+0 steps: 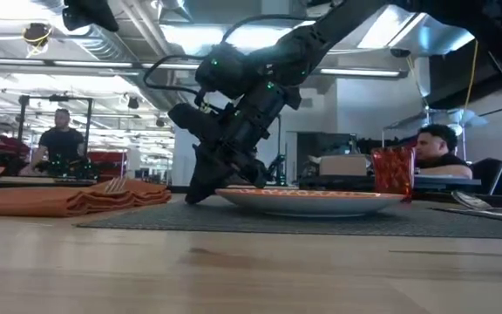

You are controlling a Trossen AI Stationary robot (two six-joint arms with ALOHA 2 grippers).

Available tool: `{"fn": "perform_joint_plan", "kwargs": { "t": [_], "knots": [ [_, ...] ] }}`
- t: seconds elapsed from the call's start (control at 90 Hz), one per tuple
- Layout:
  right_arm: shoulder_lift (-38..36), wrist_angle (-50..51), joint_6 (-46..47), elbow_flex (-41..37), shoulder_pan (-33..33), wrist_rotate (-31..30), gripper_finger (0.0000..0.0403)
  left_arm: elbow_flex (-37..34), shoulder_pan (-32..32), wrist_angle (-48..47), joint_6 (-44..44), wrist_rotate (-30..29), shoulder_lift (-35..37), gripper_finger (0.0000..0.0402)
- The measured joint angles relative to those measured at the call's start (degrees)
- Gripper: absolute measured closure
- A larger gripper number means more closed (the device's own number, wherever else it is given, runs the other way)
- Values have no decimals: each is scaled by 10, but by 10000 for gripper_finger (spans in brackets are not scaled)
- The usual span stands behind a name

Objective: Set table place
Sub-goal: Adjust the gray tablemat

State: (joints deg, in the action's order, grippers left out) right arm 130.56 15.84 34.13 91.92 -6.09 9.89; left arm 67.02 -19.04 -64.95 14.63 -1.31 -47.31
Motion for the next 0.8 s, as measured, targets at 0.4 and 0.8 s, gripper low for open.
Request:
{"fn": "perform_joint_plan", "kwargs": {
  "t": [0.4, 0.8],
  "knots": [
    [6, -37, 16, 4, -7, 4, 403, 0, 0, -4, -4, 0, 0, 402],
    [-89, 130, -71, 122, -13, -50, 403, 0, 0, 40, -66, 0, 0, 402]
  ]
}}
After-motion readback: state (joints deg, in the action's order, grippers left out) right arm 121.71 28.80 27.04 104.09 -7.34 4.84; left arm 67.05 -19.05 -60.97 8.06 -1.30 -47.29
